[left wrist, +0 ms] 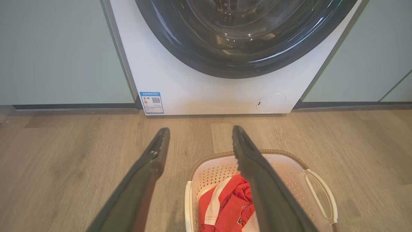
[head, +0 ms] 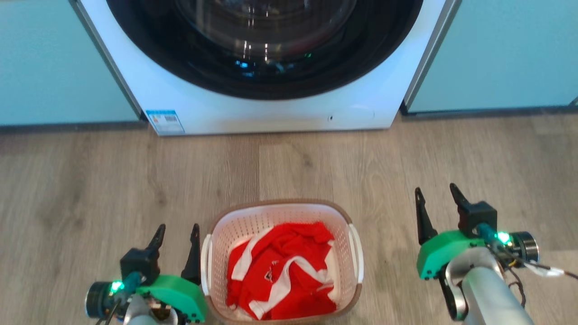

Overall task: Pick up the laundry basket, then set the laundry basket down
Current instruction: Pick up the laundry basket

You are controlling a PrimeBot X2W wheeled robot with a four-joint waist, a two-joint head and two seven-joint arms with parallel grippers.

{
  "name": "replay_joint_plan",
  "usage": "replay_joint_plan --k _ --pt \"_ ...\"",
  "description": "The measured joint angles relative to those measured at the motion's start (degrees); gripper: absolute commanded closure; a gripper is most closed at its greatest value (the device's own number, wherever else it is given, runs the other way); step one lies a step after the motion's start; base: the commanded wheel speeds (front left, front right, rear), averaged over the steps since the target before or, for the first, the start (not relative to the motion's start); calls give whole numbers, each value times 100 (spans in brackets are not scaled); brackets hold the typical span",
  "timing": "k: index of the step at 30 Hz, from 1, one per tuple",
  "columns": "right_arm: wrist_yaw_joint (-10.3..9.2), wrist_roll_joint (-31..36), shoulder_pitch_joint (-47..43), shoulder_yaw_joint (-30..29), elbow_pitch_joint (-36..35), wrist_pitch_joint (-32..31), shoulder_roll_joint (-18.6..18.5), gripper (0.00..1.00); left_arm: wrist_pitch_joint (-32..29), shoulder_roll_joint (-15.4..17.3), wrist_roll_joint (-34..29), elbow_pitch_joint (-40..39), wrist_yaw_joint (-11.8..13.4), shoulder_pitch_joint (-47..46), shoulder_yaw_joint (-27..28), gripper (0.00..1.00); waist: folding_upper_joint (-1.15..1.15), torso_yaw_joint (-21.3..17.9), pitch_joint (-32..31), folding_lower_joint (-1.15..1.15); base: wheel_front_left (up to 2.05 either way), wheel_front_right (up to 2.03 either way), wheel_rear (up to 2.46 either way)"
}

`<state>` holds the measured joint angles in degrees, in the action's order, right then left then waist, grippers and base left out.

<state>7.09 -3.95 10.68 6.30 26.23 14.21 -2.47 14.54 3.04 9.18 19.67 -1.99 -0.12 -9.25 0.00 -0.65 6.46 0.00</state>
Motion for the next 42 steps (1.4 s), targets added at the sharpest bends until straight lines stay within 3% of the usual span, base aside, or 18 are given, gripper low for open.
replay_joint_plan --k 8,14,19,27,37,42 --pt "0 -24 740 -5 770 -119 -2 0 -1 -23 -16 1060 -62 -825 -105 0 0 27 674 0 0 0 0" --pt "0 -364 1315 204 1296 -261 -13 0 0 -42 -129 1894 -246 -1650 -112 0 0 69 1341 1 0 0 0" --pt "0 -481 1768 481 1671 -378 -22 0 0 -43 -221 2654 -380 -2265 -204 0 0 110 1901 2 0 0 0" --pt "0 -1448 2118 1439 2264 -647 -73 0 -1 -93 -181 4016 -511 -3076 -546 0 0 199 2609 0 0 0 0" --pt "0 -1956 2734 1820 2983 -708 -108 0 0 -134 -70 4633 -514 -3841 -913 0 0 326 3230 0 0 0 0" --pt "0 -2207 2966 1969 3346 -809 -116 0 -44 -145 300 5003 -514 -4034 -1190 0 0 360 3471 0 0 0 0"
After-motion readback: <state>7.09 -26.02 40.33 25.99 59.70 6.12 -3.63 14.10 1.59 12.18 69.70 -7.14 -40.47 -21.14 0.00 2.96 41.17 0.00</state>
